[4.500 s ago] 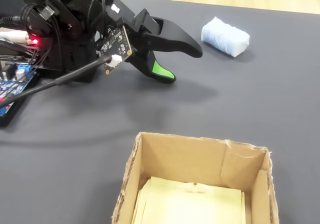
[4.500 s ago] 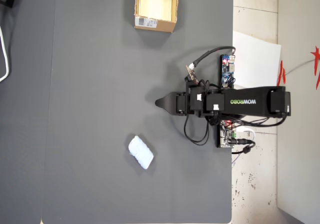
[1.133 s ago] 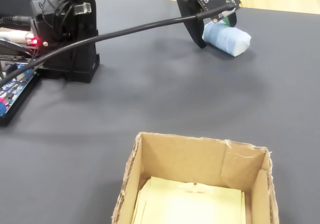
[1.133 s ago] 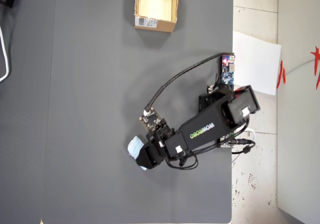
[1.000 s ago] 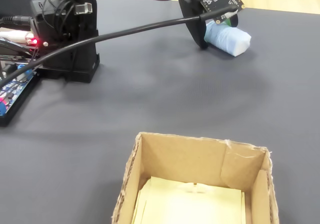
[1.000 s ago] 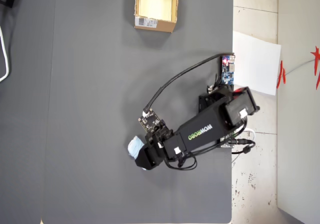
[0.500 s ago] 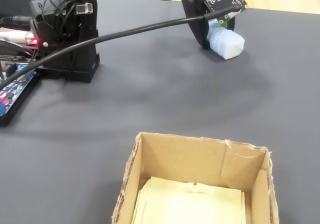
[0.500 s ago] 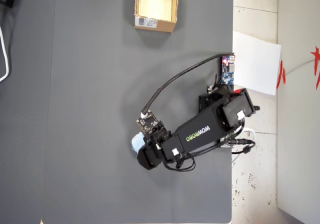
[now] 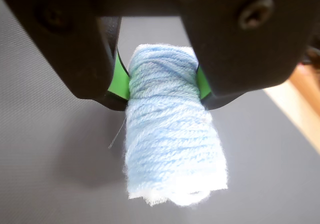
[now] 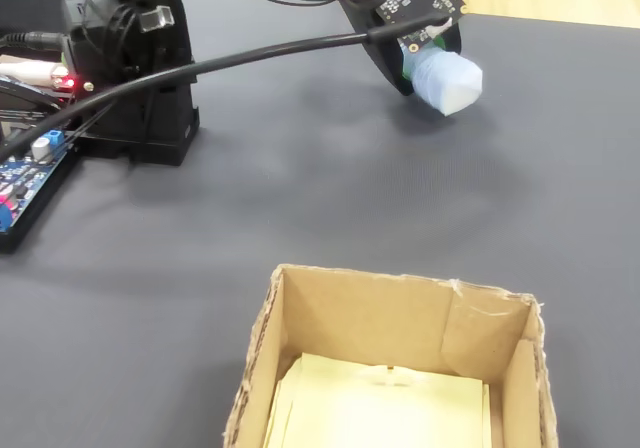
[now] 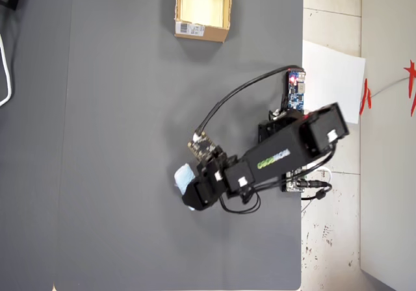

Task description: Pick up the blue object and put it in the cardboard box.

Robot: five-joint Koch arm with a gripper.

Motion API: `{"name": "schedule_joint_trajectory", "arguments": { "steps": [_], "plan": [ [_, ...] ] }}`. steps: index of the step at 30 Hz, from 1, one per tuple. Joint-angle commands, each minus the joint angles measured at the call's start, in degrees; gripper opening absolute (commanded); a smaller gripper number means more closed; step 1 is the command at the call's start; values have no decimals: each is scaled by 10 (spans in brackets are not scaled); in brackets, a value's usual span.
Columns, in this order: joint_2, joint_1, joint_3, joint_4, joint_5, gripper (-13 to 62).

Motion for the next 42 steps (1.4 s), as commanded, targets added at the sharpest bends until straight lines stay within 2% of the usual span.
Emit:
{"name": "schedule_joint_trajectory", "arguments": {
  "steps": [1, 8, 15, 29, 42],
  "plan": [
    [33, 10, -12, -54, 4, 122],
    [172, 102, 121, -148, 5, 122],
    [258, 172, 174, -165, -3, 122],
    [353, 322, 233, -270, -63, 122],
    [361, 449, 242, -281, -120, 122]
  ]
}}
